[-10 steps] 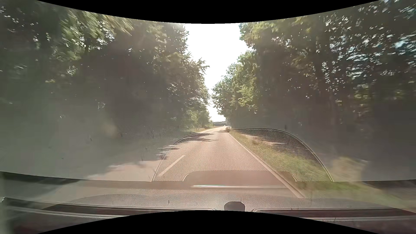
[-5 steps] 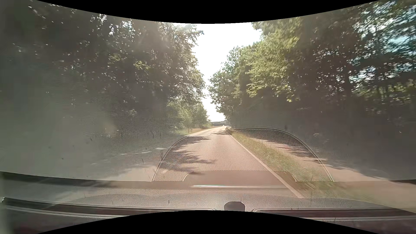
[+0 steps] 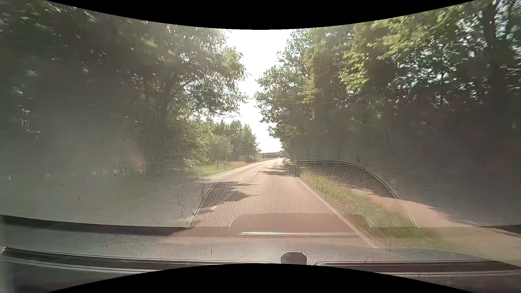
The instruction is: Follow the waypoints while adhering to traffic rules and regulations
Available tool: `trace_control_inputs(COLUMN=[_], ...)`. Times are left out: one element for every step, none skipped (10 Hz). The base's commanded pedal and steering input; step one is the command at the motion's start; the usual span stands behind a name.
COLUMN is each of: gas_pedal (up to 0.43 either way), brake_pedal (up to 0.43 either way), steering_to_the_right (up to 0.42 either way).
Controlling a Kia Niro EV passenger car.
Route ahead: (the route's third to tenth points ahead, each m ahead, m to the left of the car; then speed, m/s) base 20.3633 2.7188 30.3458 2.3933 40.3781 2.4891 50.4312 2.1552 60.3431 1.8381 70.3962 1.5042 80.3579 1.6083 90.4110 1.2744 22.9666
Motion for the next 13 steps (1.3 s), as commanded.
trace_control_inputs(gas_pedal=[0.079,0.079,0.079,0.067,0.059,0.047,0.047,0.047,0.047,0.047,0.047,0.047,0.047], brake_pedal=[0.006,0.006,0.006,0.006,0.006,0.006,0.006,0.006,0.006,0.006,0.006,0.006,0.006], steering_to_the_right=[0.0,0.0,0.0,0.0,0.0,0.0,0.0,0.0,0.0,0.0,0.0,0.0,0.0])
